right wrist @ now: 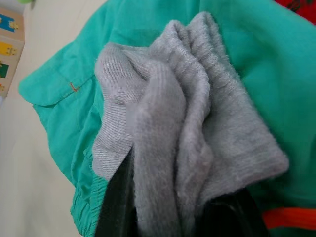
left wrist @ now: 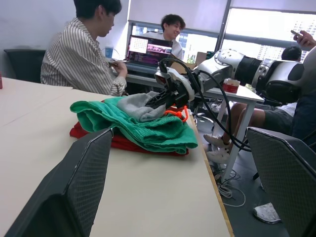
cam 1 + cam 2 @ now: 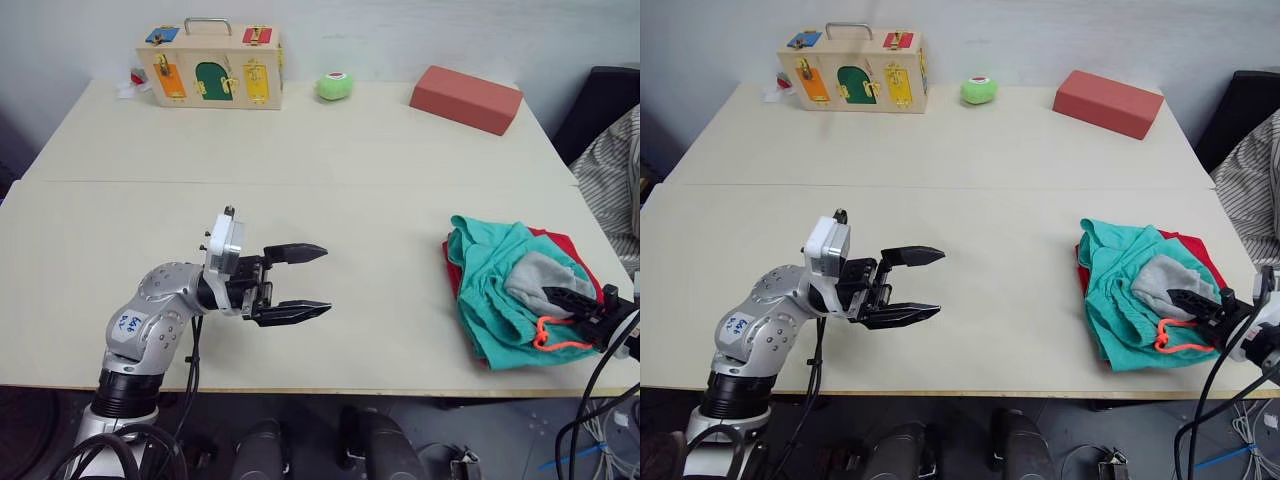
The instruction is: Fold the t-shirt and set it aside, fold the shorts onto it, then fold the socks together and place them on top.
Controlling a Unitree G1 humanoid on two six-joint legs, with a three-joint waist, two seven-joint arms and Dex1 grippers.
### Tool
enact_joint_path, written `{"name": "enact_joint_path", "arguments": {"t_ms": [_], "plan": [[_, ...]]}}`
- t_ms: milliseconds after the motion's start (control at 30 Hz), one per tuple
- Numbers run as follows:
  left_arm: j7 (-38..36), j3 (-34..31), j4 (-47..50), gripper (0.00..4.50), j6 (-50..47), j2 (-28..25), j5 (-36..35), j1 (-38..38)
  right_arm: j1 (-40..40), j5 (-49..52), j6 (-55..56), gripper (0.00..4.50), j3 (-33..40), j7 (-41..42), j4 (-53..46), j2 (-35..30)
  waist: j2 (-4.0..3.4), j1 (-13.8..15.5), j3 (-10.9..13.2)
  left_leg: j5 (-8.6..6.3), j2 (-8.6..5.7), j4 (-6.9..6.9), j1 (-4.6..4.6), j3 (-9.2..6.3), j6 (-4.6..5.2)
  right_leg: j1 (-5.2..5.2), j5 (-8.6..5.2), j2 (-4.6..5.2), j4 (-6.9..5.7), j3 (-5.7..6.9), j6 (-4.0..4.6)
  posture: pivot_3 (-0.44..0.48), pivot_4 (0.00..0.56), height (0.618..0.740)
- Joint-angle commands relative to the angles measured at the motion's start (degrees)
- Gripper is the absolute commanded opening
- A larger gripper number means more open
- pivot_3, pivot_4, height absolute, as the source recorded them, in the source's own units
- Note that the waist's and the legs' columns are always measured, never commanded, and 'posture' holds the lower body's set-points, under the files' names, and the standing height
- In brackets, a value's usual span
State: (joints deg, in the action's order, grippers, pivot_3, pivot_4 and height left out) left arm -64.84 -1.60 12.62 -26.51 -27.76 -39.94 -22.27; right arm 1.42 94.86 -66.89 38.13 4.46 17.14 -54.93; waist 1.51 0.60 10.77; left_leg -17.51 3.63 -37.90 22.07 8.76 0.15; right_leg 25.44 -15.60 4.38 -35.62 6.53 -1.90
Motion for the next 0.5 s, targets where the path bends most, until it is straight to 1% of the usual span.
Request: {"name": "enact_joint_path", "arguments": {"t_ms": [33, 67, 133, 200, 233, 267, 300, 333, 400, 433, 467, 500], "plan": [[0.7, -1.6, -0.2, 4.5, 2.0, -0.9, 0.8, -0.4, 3.3, 0.3, -4.0, 2.21, 6.6, 3.1, -2.8, -3.7, -0.05, 0.4, 0.0, -0.01, -0.01, 0.0, 0.01, 0.02, 0.02, 0.0, 0.0, 0.01, 0.03, -0.01, 0.0, 0.0, 0.15, 0.74], [1.0, -1.6, -0.5, 4.5, 2.3, -1.1, 1.4, -0.4, 4.1, 0.1, -4.7, 2.59, 7.4, 3.6, -3.4, -4.1, -0.05, 0.5, 0.0, -0.02, -0.01, 0.0, 0.01, 0.02, 0.04, 0.0, 0.01, 0.0, 0.06, -0.01, -0.02, 0.0, 0.15, 0.74], [1.3, -1.9, -0.9, 4.5, 3.0, -2.1, 2.6, 0.3, 8.4, -1.6, -7.2, 3.32, 11.4, 6.8, -6.9, -5.9, -0.06, 0.6, 0.0, -0.05, 0.0, -0.03, 0.01, 0.07, 0.09, 0.0, 0.05, 0.0, 0.09, -0.05, -0.09, 0.0, 0.15, 0.74], [1.2, -2.1, -1.4, 4.5, 3.6, -3.1, 3.4, 0.8, 13.5, -6.1, -8.5, 4.03, 14.8, 12.6, -12.2, -7.6, -0.08, 0.8, 0.0, -0.09, 0.01, -0.03, 0.01, 0.06, 0.14, 0.0, 0.05, -0.01, 0.1, -0.05, -0.1, 0.0, 0.15, 0.74], [1.5, -2.3, -1.6, 4.5, 4.0, -3.7, 4.1, 1.0, 17.1, -10.8, -7.0, 4.36, 16.4, 16.9, -15.1, -8.5, -0.08, 0.8, 0.0, -0.16, 0.02, 0.01, 0.02, 0.05, 0.26, 0.02, 0.05, -0.02, 0.11, -0.05, -0.1, 0.0, 0.15, 0.74], [1.7, -2.4, -2.1, 4.5, 4.5, -4.3, 4.8, 1.2, 20.2, -14.6, -4.9, 4.49, 18.4, 21.9, -18.1, -8.7, -0.09, 0.8, 0.0, -0.23, 0.04, 0.01, 0.02, 0.03, 0.35, 0.02, 0.04, -0.04, 0.12, -0.04, -0.11, 0.0, 0.15, 0.74], [1.7, -2.8, -2.7, 4.5, 5.1, -5.0, 5.4, 1.4, 23.5, -19.0, -1.4, 4.49, 20.7, 27.4, -20.8, -8.4, -0.09, 0.9, 0.0, -0.25, 0.03, 0.01, 0.03, 0.03, 0.38, 0.02, 0.04, -0.04, 0.13, -0.04, -0.12, 0.0, 0.15, 0.74], [2.2, -3.2, -3.4, 4.5, 5.6, -5.6, 6.3, 1.6, 26.7, -24.8, 4.6, 4.49, 22.6, 33.8, -23.4, -7.9, -0.09, 0.9, 0.0, -0.29, 0.05, 0.01, 0.03, 0.02, 0.38, 0.02, 0.03, -0.05, 0.16, -0.03, -0.14, 0.0, 0.15, 0.74], [3.6, -4.2, -4.6, 4.5, 6.4, -6.4, 7.5, 1.9, 28.2, -30.6, 12.8, 4.49, 25.6, 42.0, -26.1, -6.4, -0.09, 0.7, 0.0, -0.32, 0.05, 0.02, 0.04, 0.01, 0.4, 0.02, 0.0, -0.06, 0.2, -0.02, -0.2, 0.0, 0.15, 0.74], [4.0, -4.9, -5.5, 4.5, 7.2, -6.9, 8.2, 2.0, 29.9, -34.5, 15.8, 4.49, 25.7, 46.6, -28.8, -7.8, -0.09, 0.6, 0.0, -0.34, 0.06, 0.02, 0.04, 0.03, 0.4, 0.01, -0.01, -0.09, 0.21, -0.03, -0.21, 0.0, 0.15, 0.74], [4.3, -5.3, -6.1, 4.5, 8.0, -7.4, 8.8, 2.2, 30.5, -36.8, 16.7, 4.49, 25.3, 48.8, -30.3, -9.3, -0.1, 0.5, 0.0, -0.35, 0.06, 0.02, 0.05, 0.05, 0.43, 0.01, -0.01, -0.09, 0.27, -0.06, -0.21, 0.0, 0.15, 0.74], [4.8, -5.8, -6.8, 4.5, 8.9, -8.0, 9.7, 2.4, 28.7, -38.4, 18.1, 4.49, 23.7, 49.5, -31.0, -11.0, -0.09, 0.3, 0.0, -0.36, 0.07, 0.02, 0.02, 0.08, 0.43, 0.01, 0.0, -0.09, 0.27, -0.09, -0.2, 0.0, 0.15, 0.74]]}}
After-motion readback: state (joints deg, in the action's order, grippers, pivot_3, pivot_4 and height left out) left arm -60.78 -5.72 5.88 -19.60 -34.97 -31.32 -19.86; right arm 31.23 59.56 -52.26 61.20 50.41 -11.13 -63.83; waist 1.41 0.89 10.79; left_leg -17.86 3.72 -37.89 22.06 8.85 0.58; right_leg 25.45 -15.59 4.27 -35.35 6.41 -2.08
